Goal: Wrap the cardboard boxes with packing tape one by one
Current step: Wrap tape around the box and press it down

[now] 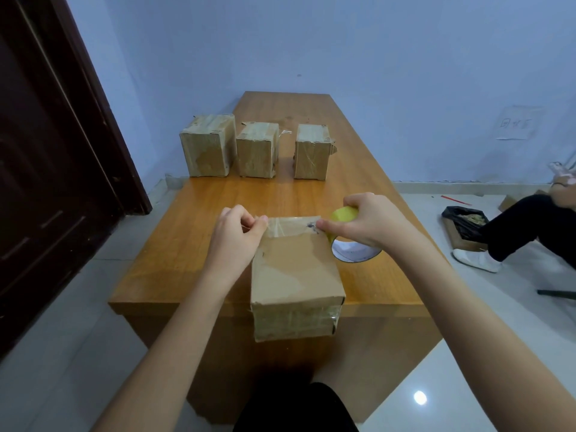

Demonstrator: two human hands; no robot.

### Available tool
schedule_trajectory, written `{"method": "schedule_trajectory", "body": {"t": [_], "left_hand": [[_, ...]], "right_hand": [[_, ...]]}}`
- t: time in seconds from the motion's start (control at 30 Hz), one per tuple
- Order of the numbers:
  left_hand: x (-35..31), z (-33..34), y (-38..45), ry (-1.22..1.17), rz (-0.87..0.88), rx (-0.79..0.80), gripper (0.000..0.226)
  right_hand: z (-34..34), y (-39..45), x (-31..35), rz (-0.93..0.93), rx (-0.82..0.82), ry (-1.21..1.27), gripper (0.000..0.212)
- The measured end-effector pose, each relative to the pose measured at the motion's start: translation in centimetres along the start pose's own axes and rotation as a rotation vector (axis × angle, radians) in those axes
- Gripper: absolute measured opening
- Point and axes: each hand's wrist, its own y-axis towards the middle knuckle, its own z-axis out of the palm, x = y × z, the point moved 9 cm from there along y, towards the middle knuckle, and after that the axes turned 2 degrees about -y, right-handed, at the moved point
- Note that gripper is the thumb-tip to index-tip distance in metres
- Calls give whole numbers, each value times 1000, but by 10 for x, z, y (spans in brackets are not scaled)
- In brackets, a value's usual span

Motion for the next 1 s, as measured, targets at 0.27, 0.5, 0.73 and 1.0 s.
{"method": "schedule_trajectory", "body": {"t": [0.27, 0.5, 0.73, 1.0], "left_hand": [[21, 10, -1, -355, -387, 149, 5], [-72, 52, -36, 528, 344, 487, 74], [-53, 62, -45, 676, 367, 648, 74], [-58, 57, -47, 611, 381, 610, 68]], "right_hand": [[9, -3, -4, 16, 65, 87, 56], [12, -5, -2, 0, 59, 121, 57], [23, -6, -12, 22, 198, 397, 51], [41, -19, -27, 47, 121, 628, 37]]}}
